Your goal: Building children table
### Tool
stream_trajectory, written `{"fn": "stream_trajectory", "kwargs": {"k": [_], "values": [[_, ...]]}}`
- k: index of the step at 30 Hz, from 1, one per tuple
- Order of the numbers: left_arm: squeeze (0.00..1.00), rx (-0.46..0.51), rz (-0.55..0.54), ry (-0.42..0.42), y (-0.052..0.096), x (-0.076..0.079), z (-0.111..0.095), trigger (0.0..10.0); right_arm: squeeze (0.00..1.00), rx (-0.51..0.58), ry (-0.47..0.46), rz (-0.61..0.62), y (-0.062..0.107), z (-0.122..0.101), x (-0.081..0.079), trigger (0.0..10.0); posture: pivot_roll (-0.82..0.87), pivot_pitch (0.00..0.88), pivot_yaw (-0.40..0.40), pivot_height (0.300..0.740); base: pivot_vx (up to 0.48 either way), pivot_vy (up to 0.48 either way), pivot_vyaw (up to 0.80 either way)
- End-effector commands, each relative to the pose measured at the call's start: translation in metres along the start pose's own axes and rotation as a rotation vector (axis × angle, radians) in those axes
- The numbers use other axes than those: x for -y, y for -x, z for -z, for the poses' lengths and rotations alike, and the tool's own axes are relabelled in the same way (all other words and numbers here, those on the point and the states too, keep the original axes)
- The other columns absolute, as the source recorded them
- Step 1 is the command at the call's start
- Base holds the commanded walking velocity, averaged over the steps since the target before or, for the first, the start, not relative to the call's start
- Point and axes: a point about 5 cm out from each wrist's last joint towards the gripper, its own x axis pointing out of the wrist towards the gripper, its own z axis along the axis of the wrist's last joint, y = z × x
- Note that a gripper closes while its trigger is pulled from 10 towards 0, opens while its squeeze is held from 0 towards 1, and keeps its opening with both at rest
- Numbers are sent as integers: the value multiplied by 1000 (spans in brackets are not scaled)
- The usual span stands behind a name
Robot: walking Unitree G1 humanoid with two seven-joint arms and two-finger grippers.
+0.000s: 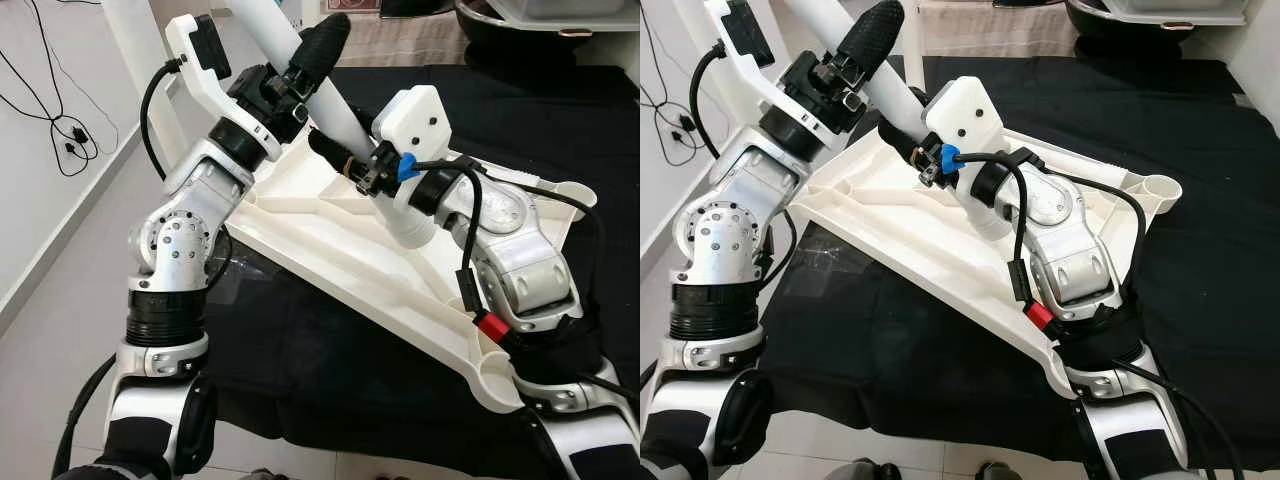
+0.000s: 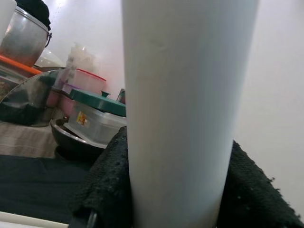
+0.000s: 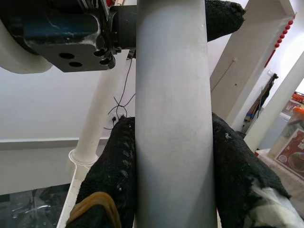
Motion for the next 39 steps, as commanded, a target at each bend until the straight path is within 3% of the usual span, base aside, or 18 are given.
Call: {"fn": "stream_trajectory", "kwargs": {"k": [1, 2, 4, 5, 6, 8, 9, 12, 17, 20, 25, 26, 32, 36, 39], "values": [[0, 11, 34, -29, -3, 4, -5, 0, 0, 13, 9, -17, 0, -2, -4, 0, -46, 101, 53, 740, 0, 0, 0], [0, 7, 47, -44, -3, 5, -7, 0, 0, 11, 3, -21, 0, -1, -4, 0, -45, 100, 54, 740, 0, 0, 0], [0, -6, 89, -66, -3, 8, -10, 0, 0, 6, -2, -27, 0, 0, -5, 4471, -45, 101, 54, 740, 0, 0, 0], [0, -6, 89, -66, -3, 8, -10, 0, 0, 6, -2, -27, 0, 0, -5, 4471, -45, 101, 54, 740, 0, 0, 0], [0, -24, 139, -79, -1, 13, -12, 0, 0, -6, -19, -44, 0, 2, -7, 10000, -45, 102, 55, 740, 0, 0, 0], [0, -37, 173, -87, 0, 16, -13, 0, 0, -14, -32, -56, 0, 3, -8, 10000, -45, 102, 55, 740, 0, 0, 0], [0, -50, 230, -78, 2, 20, -14, 0, 1000, -21, -47, -69, 1, 5, -9, 10000, -42, 102, 52, 740, 0, 0, 0], [0, -81, 360, -63, 7, 30, -16, 0, 1000, -34, -79, -75, 4, 8, -8, 10000, -43, 104, 52, 740, 0, 0, 0], [0, -121, 465, -67, 11, 37, -18, 0, 1000, -61, -95, -67, 7, 12, -3, 10000, -47, 102, 51, 740, 0, 0, 0], [0, -158, 563, -82, 9, 44, -21, 0, 1000, -142, -147, -37, 10, 19, 4, 10000, -58, 101, 52, 740, 0, 0, 0], [0, -163, 579, -87, 8, 45, -22, 0, 1000, -159, -170, -25, 10, 21, 5, 10000, -58, 101, 52, 740, 0, 0, 0], [0, -180, 601, -96, 8, 48, -19, 0, 0, -171, -219, -8, 7, 21, 5, 10000, -63, 101, 56, 740, 0, 0, 0], [0, -229, 641, -114, 8, 53, -11, 0, 0, -228, -285, -6, 1, 23, -5, 10000, -66, 104, 60, 740, 0, 0, 0], [0, -256, 650, -133, 9, 52, -8, 0, 0, -359, -187, 5, 3, 37, -9, 10000, -67, 104, 66, 740, 0, 0, 0], [0, -258, 651, -132, 9, 51, -7, 0, 0, -352, -195, 9, 1, 36, -12, 10000, -66, 104, 67, 740, 0, 0, 0]]}}
